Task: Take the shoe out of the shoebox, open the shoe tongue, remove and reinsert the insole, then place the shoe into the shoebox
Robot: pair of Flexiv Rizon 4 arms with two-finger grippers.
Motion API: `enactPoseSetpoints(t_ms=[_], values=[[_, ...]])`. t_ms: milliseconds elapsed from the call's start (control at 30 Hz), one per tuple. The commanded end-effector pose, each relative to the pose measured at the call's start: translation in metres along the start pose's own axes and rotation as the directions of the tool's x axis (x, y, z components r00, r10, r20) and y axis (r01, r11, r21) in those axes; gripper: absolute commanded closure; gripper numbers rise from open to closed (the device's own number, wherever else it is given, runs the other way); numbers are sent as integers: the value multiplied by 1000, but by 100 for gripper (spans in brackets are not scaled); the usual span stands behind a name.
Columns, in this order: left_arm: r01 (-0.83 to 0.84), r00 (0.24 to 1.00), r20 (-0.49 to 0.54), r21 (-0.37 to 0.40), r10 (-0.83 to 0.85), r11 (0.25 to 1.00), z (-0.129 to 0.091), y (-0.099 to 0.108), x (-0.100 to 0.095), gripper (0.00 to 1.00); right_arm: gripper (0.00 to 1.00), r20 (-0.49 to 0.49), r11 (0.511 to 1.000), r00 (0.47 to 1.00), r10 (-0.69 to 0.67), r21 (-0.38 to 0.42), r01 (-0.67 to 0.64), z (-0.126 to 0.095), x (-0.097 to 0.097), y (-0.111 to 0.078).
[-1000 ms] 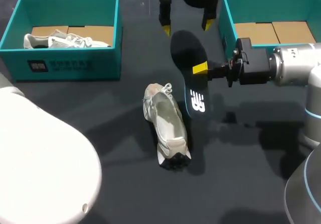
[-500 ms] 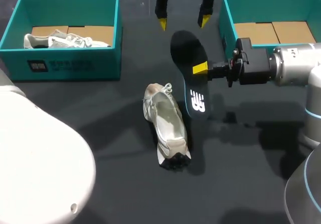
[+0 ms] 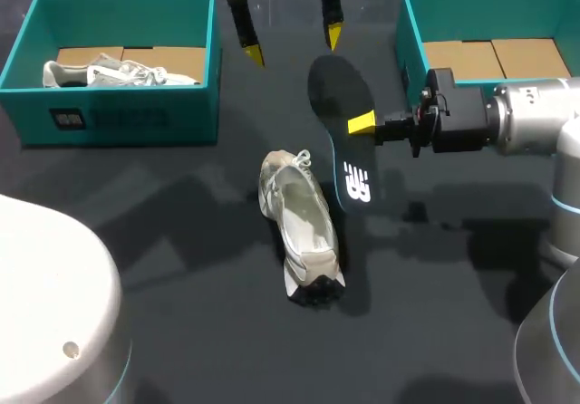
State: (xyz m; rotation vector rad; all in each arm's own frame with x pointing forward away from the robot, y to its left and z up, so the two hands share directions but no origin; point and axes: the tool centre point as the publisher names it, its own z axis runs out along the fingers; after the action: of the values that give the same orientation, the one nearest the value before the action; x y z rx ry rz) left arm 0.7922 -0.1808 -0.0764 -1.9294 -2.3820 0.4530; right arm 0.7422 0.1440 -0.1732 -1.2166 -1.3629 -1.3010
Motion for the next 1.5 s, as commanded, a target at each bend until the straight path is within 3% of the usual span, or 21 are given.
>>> enactPoseSetpoints(t_ms=[33, 100, 267, 367, 800, 833, 933, 1033, 1100, 1367, 1400, 1500], values=[[-5, 903, 430, 2, 4, 1000, 3, 3, 9, 0, 100, 1, 1000, 1000, 0, -2, 0, 1, 0, -1], [-5, 903, 430, 2, 4, 1000, 3, 3, 9, 0, 100, 1, 1000, 1000, 0, -2, 0, 1, 0, -1], [-10, 811, 583, -80, 55, 997, 4, -5, 12, 0, 100, 1, 1000, 1000, 0, -2, 0, 1, 0, -1], [-33, 691, 713, -134, 120, 990, 13, -6, 19, 0, 100, 1, 1000, 1000, 0, -2, 0, 1, 0, -1], [-33, 691, 713, -134, 120, 990, 13, -6, 19, 0, 100, 1, 1000, 1000, 0, -2, 0, 1, 0, -1], [-20, 683, 717, -174, 141, 985, 18, -7, 18, 0, 100, 1, 1000, 1000, 0, -2, 0, 1, 0, -1], [-6, 598, 772, -263, 215, 965, 39, 0, 20, 0, 100, 1, 1000, 1000, 0, -2, 0, 1, 0, -1], [10, 439, 833, -379, 336, 925, 61, 11, 24, 0, 100, 1, 1000, 1000, 0, -2, 0, 1, 0, -1], [-51, 393, 855, -349, 340, 936, 67, 17, 30, 0, 100, 1, 1000, 1000, 0, -2, 0, 1, 0, -1], [-51, 393, 855, -349, 340, 936, 67, 17, 30, 0, 100, 1, 1000, 1000, 0, -2, 0, 1, 0, -1], [-6, 409, 839, -390, 358, 921, 70, 17, 30, 0, 100, 1, 1000, 1000, 0, -2, 0, 1, 0, -1], [-34, 316, 864, -403, 392, 915, 78, 21, 30, 0, 100, 1, 1000, 1000, 0, -2, 0, 1, 0, -1]])
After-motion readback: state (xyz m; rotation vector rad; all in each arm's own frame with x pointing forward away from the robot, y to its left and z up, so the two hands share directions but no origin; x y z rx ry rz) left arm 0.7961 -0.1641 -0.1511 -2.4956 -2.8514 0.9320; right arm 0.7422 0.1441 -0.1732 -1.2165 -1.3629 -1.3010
